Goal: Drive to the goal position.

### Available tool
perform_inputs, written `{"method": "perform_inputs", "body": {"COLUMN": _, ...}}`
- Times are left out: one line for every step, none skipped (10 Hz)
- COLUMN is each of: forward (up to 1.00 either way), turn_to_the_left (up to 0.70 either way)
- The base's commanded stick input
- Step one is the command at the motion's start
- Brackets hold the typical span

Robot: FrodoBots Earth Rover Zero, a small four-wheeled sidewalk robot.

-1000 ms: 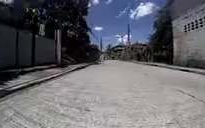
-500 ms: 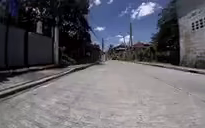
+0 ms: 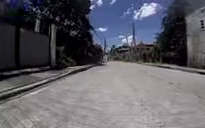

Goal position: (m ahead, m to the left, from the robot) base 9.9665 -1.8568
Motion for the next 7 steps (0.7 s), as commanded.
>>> {"method": "perform_inputs", "body": {"forward": 1.00, "turn_to_the_left": 0.00}}
{"method": "perform_inputs", "body": {"forward": 1.00, "turn_to_the_left": 0.00}}
{"method": "perform_inputs", "body": {"forward": 1.00, "turn_to_the_left": 0.00}}
{"method": "perform_inputs", "body": {"forward": 1.00, "turn_to_the_left": 0.00}}
{"method": "perform_inputs", "body": {"forward": 1.00, "turn_to_the_left": 0.00}}
{"method": "perform_inputs", "body": {"forward": 1.00, "turn_to_the_left": 0.00}}
{"method": "perform_inputs", "body": {"forward": 1.00, "turn_to_the_left": 0.00}}
